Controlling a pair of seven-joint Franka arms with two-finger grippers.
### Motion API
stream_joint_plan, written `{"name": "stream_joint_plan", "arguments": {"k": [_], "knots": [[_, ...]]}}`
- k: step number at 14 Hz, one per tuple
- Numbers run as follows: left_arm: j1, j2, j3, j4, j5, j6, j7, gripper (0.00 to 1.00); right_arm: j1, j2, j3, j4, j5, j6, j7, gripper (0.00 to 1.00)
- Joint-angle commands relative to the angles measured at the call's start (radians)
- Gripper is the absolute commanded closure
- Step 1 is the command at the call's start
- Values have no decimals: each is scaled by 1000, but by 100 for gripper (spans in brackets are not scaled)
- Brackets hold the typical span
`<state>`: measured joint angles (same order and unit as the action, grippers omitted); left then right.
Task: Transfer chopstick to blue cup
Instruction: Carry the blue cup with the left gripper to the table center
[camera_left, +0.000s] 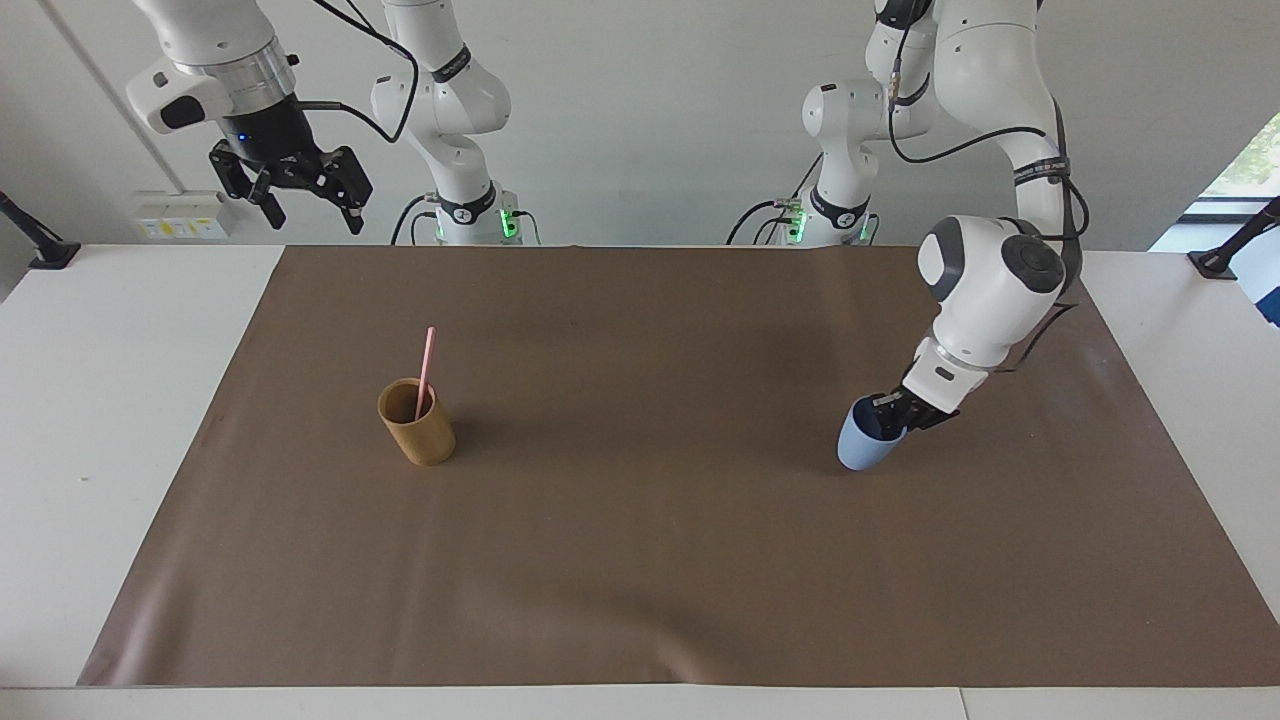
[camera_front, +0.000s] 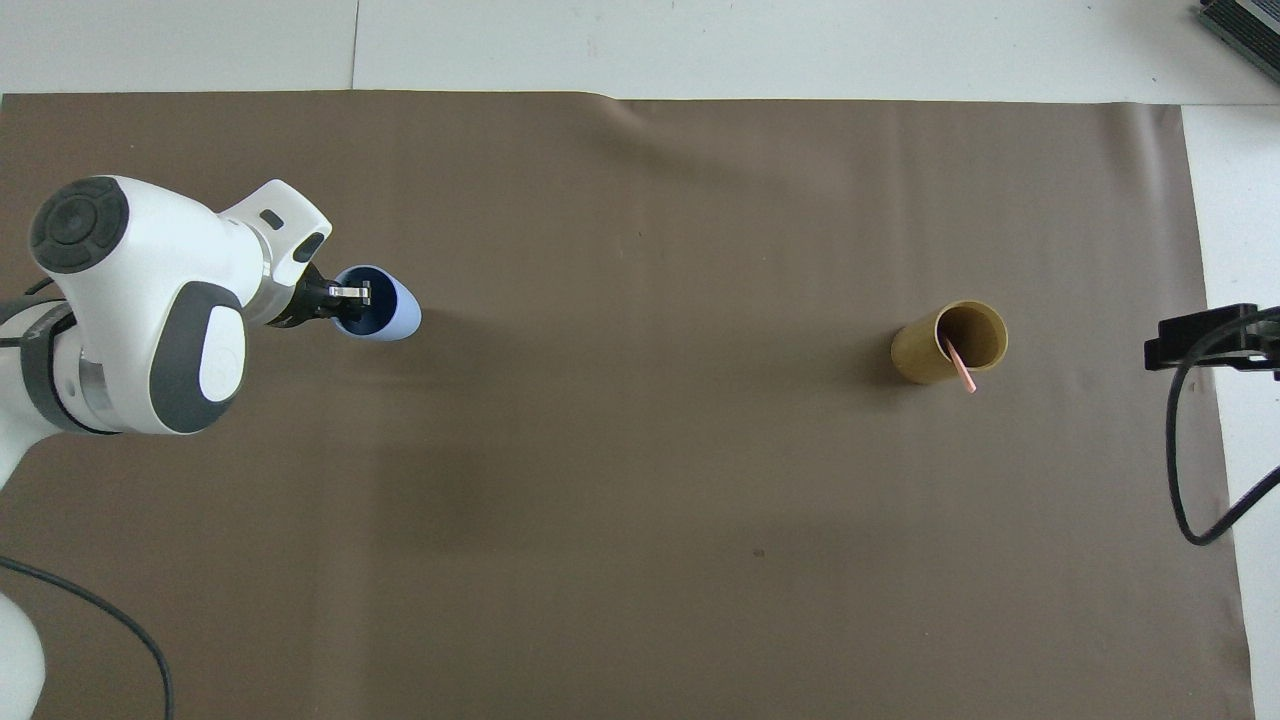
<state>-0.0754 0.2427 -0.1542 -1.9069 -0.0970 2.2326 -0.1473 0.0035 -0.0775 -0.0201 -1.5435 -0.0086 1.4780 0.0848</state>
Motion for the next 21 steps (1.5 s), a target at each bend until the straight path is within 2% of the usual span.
{"name": "stream_joint_plan", "arguments": {"k": [1,5,9,13,21], "knots": [[-78,-16,19,0,-12,-30,-53,100,-13,-19,8,-17,-7,-8,-25,0],[-225,-43,19,-20,-12,-31,-199,100,-13,-19,8,-17,-7,-8,-25,0],[-314,-42,21,-24,-12,-54,-345,100,-13,-19,8,-17,-7,-8,-25,0],[-348,-34,19,-26,-10,-45,-426,100,-13,-19,8,-17,-7,-8,-25,0],[-385,-28,18,-49,-12,-33,-469,100,-13,-19,8,-17,-7,-8,-25,0]]}}
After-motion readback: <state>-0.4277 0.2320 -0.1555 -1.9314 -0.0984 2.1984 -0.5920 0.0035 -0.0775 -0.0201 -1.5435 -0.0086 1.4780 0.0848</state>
